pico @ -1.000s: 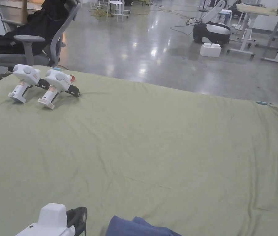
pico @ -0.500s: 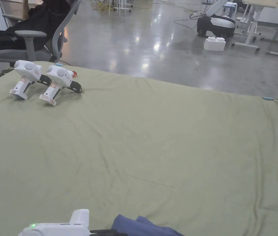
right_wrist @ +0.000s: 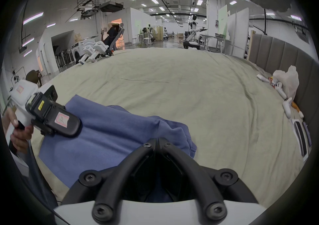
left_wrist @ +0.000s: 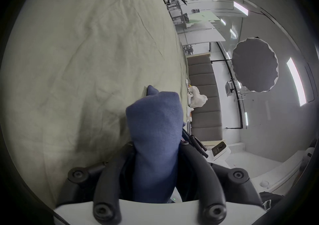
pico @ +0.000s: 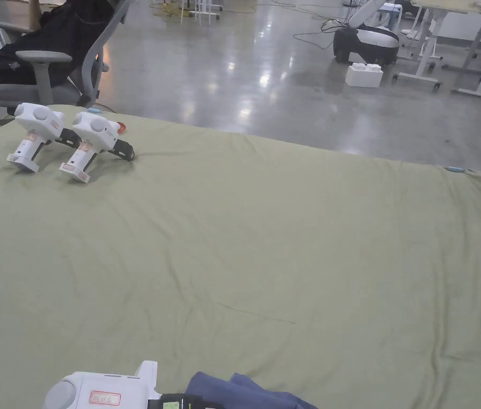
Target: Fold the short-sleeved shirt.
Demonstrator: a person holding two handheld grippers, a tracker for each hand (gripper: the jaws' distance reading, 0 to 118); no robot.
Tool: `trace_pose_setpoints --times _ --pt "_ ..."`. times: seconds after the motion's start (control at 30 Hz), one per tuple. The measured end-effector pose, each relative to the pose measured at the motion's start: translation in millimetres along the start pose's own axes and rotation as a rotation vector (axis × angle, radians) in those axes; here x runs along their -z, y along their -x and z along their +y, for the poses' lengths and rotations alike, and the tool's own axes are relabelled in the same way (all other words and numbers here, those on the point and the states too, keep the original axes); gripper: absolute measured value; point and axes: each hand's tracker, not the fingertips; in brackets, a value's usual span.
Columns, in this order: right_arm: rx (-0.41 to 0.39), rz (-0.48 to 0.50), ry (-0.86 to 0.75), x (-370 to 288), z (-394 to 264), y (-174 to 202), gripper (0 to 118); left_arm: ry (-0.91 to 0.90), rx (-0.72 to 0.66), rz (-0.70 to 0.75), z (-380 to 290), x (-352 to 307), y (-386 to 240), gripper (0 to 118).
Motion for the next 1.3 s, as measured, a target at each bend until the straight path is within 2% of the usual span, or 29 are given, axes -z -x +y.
trace_pose_setpoints --times 0.03,0.17,0.2,0.3,0.33,0.37,0.43,0.47,0.73,0.83,1.0,1.13,1.3 --pt "-0.013 -0.009 -0.005 -1 2 2 2 0.0 0.05 0.024 0 -1 -8 27" --pt "-0.006 -0.029 -0.092 -12 26 -5 2 0.003 0.072 -0.024 8 -9 -26 25" --pt "0.002 -0.034 -0.111 -15 33 -9 2 -0.005 0.099 -0.01 29 -14 -5 25" --pt "0.0 -0.06 -0.165 -26 61 -22 2 -0.019 0.113 0.009 45 -41 -16 25" --pt "0.002 -0.069 -0.186 -28 69 -27 2 -0.024 0.116 0.015 41 -53 -62 25" --pt "0.003 -0.076 -0.206 -31 77 -32 2 -0.032 0.12 0.029 45 -65 -65 25" --pt "-0.003 -0.091 -0.235 -37 95 -43 2 -0.047 0.139 0.085 54 -95 -69 25" --pt "0.003 -0.1 -0.251 -40 103 -49 2 -0.056 0.149 0.113 73 -118 -28 25" --pt "0.041 -0.156 -0.313 -52 149 -90 2 -0.193 0.167 0.414 113 -259 -21 25" --pt "0.05 -0.177 -0.328 -55 156 -99 2 -0.223 0.154 0.466 123 -300 -13 25" --pt "0.074 -0.186 -0.318 -59 159 -103 2 -0.242 0.095 0.65 132 -337 -2 25" --pt "0.057 -0.183 -0.305 -58 152 -98 2 -0.26 0.045 0.759 142 -351 14 25" --pt "0.06 -0.17 -0.273 -53 143 -93 2 -0.286 0.008 0.812 141 -367 28 26"
